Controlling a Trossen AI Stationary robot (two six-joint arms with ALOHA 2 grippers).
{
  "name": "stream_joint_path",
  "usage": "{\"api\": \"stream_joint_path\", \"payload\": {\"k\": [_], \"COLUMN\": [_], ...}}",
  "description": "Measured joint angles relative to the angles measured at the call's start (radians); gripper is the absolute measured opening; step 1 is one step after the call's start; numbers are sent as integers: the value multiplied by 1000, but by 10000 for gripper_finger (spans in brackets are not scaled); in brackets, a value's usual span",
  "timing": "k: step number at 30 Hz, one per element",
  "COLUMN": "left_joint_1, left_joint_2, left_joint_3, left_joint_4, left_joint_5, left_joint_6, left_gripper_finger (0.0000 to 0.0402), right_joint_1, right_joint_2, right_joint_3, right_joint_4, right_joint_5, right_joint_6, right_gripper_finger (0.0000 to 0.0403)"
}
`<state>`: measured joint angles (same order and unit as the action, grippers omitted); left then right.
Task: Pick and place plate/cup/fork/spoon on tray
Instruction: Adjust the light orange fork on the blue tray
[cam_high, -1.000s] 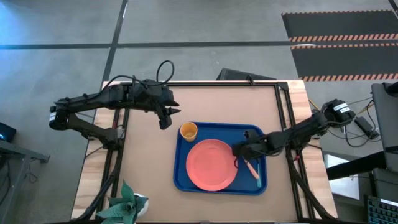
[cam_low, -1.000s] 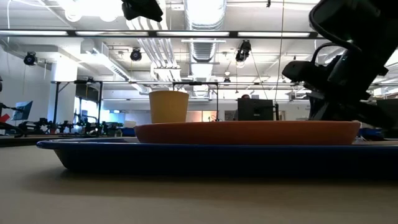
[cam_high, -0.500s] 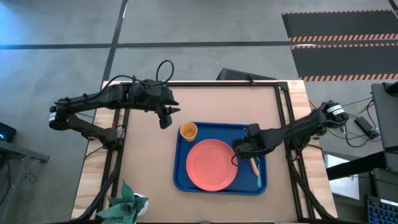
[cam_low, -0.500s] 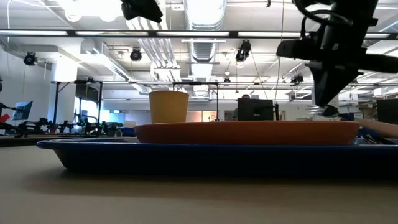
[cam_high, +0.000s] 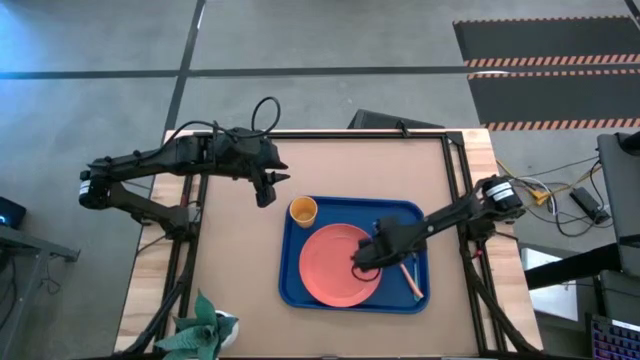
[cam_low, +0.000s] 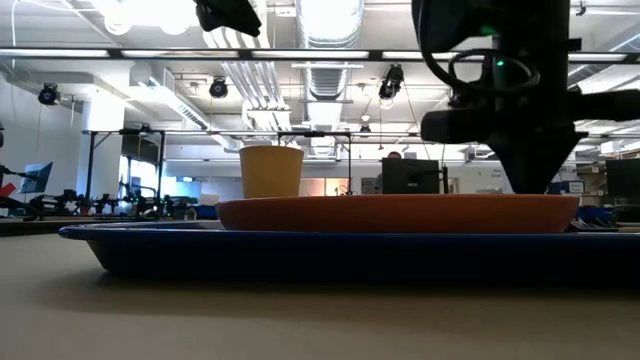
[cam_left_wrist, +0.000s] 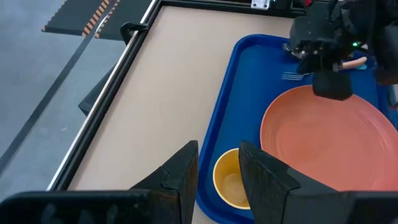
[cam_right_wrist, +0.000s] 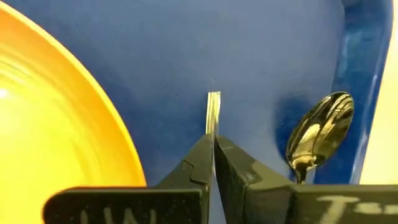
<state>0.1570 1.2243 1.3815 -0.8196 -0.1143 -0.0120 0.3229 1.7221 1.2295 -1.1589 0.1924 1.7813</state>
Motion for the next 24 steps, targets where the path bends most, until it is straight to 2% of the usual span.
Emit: {"api": "stream_joint_path", "payload": {"k": [10,17,24], "left_joint_1": [0,0,0], "left_joint_2": [0,-2,-2], "left_joint_3": [0,0,0], "left_joint_4": [-1,-8,-10], "left_joint_5": [0,0,0], "left_joint_6": [0,0,0], "left_gripper_finger": [99,99,99], "right_joint_1": [6,43,145], "right_joint_2": [-3,-12,-12], "right_joint_3": [79,117,68], "right_joint_4": [-214,-207,-105], "right_joint_5": [26,-34,-111], "right_joint_6": [79,36,148], "right_gripper_finger": [8,8,8]}}
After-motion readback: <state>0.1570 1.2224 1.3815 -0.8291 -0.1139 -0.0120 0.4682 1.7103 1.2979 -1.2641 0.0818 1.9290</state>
